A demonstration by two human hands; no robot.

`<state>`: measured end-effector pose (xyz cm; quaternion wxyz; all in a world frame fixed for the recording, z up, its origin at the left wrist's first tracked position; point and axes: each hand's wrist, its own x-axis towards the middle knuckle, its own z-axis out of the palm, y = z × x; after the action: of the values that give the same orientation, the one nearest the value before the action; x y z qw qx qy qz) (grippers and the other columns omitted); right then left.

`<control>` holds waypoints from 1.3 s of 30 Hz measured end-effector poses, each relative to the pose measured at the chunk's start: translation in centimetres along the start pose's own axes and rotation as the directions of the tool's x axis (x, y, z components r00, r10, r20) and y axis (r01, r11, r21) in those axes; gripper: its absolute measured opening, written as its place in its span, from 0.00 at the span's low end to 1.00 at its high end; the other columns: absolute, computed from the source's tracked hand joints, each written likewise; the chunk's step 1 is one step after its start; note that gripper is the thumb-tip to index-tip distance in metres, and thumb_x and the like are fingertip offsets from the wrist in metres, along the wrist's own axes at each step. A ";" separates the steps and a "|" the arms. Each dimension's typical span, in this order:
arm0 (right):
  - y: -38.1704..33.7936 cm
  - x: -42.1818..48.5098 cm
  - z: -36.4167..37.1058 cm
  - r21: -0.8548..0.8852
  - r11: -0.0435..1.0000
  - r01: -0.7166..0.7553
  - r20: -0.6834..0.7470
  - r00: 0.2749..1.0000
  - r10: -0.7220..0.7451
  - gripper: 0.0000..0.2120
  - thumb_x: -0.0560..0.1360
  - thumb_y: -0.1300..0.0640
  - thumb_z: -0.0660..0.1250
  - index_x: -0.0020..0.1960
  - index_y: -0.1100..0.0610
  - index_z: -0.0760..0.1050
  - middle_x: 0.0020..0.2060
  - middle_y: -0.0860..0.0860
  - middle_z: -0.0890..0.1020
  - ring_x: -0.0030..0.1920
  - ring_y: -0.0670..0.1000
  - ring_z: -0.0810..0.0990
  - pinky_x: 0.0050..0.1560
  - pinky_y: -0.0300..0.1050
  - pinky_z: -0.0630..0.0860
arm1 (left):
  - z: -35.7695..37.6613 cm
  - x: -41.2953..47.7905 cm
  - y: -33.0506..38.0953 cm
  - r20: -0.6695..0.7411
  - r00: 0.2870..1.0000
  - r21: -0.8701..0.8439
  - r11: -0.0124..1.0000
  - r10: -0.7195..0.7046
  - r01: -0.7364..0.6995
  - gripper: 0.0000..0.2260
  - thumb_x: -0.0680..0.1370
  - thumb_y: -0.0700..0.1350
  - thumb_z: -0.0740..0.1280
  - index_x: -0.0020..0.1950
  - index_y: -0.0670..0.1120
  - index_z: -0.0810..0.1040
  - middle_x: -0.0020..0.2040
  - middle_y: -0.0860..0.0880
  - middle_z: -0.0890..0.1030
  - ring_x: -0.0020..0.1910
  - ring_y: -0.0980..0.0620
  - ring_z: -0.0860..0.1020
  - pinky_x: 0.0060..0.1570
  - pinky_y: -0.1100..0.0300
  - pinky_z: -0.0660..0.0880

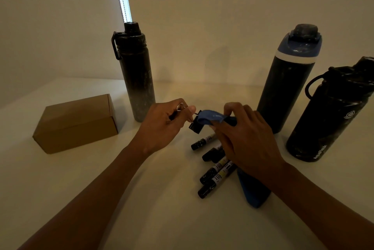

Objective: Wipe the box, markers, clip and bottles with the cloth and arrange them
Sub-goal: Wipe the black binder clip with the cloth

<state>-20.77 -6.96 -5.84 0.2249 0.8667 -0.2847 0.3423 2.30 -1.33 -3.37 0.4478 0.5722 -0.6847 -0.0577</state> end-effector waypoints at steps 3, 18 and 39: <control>-0.4 0.4 -0.3 0.063 0.997 -0.052 -0.097 0.994 0.058 0.28 0.85 0.43 0.50 0.55 0.59 0.84 0.52 0.61 0.81 0.44 0.58 0.80 0.43 0.52 0.78 | 0.1 -0.1 0.2 0.008 1.000 0.010 1.000 0.013 -0.013 0.15 0.84 0.57 0.62 0.46 0.50 0.81 0.33 0.57 0.78 0.35 0.61 0.78 0.39 0.73 0.72; -1.1 0.1 0.5 -0.047 0.996 0.078 -0.003 0.997 -0.078 0.16 0.72 0.42 0.75 0.51 0.54 0.86 0.52 0.59 0.83 0.48 0.55 0.76 0.41 0.50 0.80 | 0.7 0.0 -0.2 -0.034 0.999 0.043 0.999 0.020 -0.019 0.17 0.85 0.55 0.63 0.44 0.45 0.80 0.33 0.46 0.78 0.38 0.51 0.77 0.39 0.65 0.74; -1.5 -0.4 0.3 -0.005 0.996 0.094 0.081 0.992 -0.094 0.30 0.61 0.41 0.82 0.58 0.50 0.77 0.58 0.58 0.73 0.46 0.60 0.82 0.43 0.54 0.80 | 0.7 0.1 -0.2 -0.158 0.987 0.001 1.000 0.008 -0.008 0.15 0.85 0.54 0.64 0.45 0.47 0.83 0.32 0.53 0.78 0.35 0.55 0.79 0.37 0.68 0.74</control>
<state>-19.92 -5.94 -6.59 0.2328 0.8913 -0.2539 0.2949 1.94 -1.76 -3.84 0.5008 0.5723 -0.6493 -0.0100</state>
